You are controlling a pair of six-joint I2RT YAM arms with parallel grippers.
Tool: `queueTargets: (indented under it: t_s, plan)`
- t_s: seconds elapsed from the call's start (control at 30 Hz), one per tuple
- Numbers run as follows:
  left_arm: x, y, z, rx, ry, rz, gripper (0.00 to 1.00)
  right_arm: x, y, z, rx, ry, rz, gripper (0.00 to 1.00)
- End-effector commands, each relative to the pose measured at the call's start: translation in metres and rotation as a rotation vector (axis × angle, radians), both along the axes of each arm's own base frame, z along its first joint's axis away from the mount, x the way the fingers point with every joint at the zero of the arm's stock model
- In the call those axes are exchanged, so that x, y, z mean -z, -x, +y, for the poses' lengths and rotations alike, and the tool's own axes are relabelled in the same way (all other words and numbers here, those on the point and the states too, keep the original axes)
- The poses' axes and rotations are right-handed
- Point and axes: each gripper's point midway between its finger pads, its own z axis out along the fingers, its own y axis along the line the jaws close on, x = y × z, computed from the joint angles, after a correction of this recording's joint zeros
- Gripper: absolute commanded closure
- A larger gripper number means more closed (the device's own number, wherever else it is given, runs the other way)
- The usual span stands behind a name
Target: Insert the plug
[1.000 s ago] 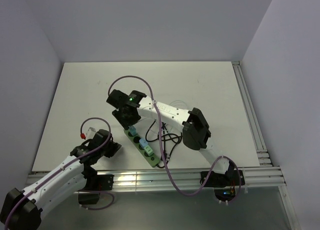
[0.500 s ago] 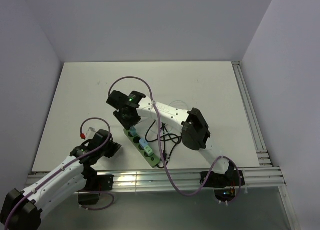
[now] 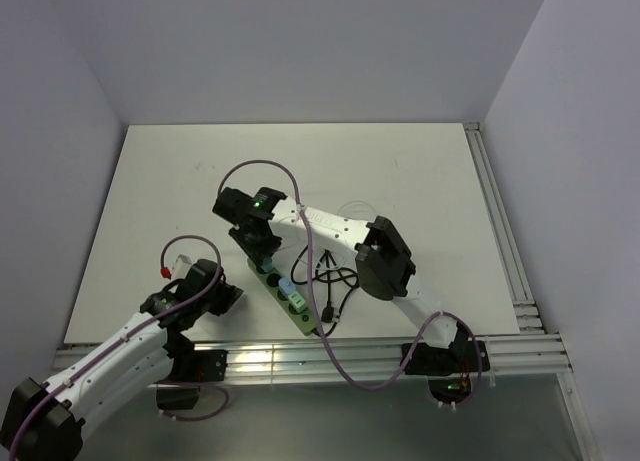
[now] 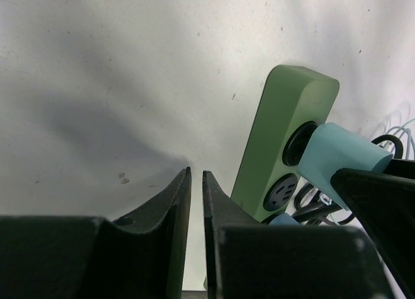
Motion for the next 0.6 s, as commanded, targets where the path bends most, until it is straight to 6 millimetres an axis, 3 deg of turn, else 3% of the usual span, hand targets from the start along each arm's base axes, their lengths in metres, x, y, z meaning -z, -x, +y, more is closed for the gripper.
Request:
queueTargets:
  t_s: [0.0,0.1,0.57]
  plan:
    - [-0.003,-0.004,-0.002,-0.006,0.012,-0.011,0.82,-0.003,0.002,0.000,-0.012,0.000,-0.011,0.63]
    - [-0.002,-0.004,-0.002,-0.003,0.013,-0.010,0.82,-0.011,0.003,0.003,-0.015,-0.028,-0.021,0.52]
    - [0.001,-0.003,-0.005,0.009,0.017,-0.002,0.82,-0.040,-0.002,0.007,-0.010,-0.092,-0.067,0.50]
